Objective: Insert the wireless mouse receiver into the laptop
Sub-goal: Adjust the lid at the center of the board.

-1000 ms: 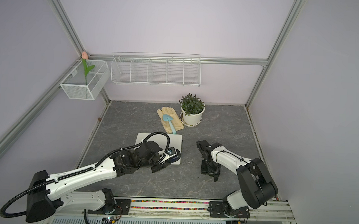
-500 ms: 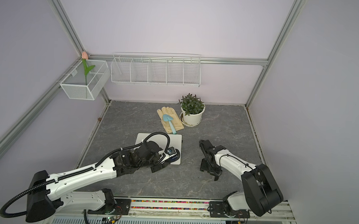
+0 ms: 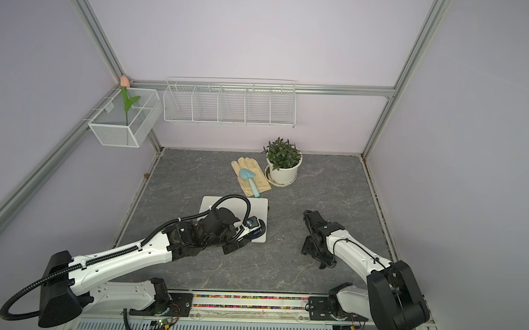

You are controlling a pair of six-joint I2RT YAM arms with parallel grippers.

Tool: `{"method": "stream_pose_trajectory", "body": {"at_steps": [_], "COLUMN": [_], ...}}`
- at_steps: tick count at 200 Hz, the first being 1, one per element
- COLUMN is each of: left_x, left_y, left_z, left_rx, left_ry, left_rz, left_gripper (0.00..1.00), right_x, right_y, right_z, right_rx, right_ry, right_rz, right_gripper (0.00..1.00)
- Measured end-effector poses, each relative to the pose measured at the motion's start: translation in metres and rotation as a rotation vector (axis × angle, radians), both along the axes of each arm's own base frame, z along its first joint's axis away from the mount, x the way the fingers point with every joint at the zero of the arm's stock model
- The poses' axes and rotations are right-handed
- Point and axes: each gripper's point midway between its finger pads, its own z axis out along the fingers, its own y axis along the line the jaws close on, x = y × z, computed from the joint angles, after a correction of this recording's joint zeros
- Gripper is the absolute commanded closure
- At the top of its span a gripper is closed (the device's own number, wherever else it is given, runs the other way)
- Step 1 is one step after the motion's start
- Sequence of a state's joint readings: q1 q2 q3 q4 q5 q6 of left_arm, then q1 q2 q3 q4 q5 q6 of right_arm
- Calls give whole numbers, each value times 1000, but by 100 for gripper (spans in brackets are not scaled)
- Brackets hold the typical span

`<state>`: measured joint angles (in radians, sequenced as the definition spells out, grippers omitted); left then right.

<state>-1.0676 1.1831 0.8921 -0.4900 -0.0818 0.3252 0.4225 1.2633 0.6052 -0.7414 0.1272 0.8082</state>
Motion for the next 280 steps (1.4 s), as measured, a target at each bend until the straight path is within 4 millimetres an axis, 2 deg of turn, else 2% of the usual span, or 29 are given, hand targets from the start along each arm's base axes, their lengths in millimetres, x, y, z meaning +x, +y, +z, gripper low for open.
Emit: {"method": "stream_pose_trajectory", "body": {"at_steps": [47,126,152,194,212,242,280], "left_x": [0,2,3,3,3,4,4], "left_y": [0,3,5,6,7,7,6], "left_z": [0,6,10,9,9,9,8], "left_rx": [0,-9,-16,-9,-8,-8,-5], "left_ry": [-1,-22,-30,-30,-31,-32,-30], "left_rz": [1,15,19,25,29,30,30], "left_gripper": [57,57,57,57,57,57,57], "right_x": [1,25,46,100,112,113,115], "right_y": [3,39,57,106,117,117,102], "right_z": [-3,-4,-2,8,11,12,25], "right_rx": [-34,-26,17,170,213,222,196], "right_ry": [32,33,6,-103,-133,-135,-159], "right_rz": [10,48,28,38,46,60,80], "right_gripper": [31,32,32,31,31,30,31]}}
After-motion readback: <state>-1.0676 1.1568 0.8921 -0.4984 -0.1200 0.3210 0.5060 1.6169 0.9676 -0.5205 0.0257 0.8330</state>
